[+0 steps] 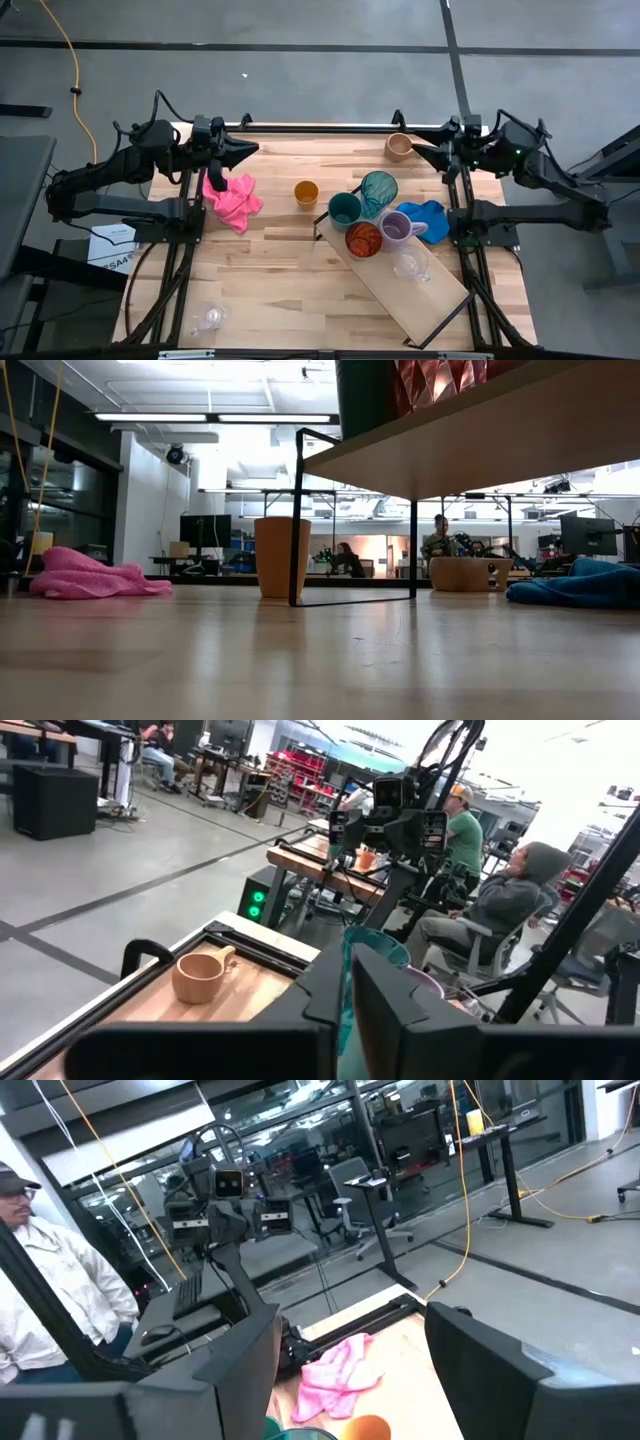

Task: Stack small to large cups/mugs on shelf
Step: Put the orange cup on the shelf

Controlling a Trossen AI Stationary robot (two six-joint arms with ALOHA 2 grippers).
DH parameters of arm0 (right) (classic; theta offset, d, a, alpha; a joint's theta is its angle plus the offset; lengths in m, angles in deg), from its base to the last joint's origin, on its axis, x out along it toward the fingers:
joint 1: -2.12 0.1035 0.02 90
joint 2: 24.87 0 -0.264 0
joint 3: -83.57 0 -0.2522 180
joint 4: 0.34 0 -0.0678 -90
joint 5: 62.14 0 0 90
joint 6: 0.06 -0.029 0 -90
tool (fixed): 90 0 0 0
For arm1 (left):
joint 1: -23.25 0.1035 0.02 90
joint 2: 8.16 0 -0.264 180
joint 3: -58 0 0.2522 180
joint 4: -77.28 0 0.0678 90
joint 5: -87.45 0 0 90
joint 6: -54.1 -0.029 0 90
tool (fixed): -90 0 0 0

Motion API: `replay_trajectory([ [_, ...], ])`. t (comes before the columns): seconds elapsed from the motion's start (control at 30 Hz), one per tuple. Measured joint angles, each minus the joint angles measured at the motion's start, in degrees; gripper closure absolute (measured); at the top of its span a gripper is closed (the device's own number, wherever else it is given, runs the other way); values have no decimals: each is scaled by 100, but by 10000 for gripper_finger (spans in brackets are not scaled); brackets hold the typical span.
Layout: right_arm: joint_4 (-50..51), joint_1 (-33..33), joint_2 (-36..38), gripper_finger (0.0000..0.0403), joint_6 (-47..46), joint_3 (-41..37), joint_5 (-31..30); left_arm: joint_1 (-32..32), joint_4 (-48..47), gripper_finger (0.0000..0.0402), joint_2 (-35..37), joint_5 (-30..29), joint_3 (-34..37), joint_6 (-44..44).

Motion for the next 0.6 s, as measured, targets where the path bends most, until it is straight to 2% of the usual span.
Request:
replay_trajectory([
  [0.13,48,0,-16,162,4,3,36,1,4,339,-9,-2,0,16],
  [0.47,260,0,-10,166,-3,3,243,1,6,180,-12,0,0,16],
  [0.53,264,0,-10,182,5,3,253,-1,4,159,-13,-1,0,10],
  [0.6,300,0,-10,215,46,6,251,1,4,145,-13,0,0,10],
])
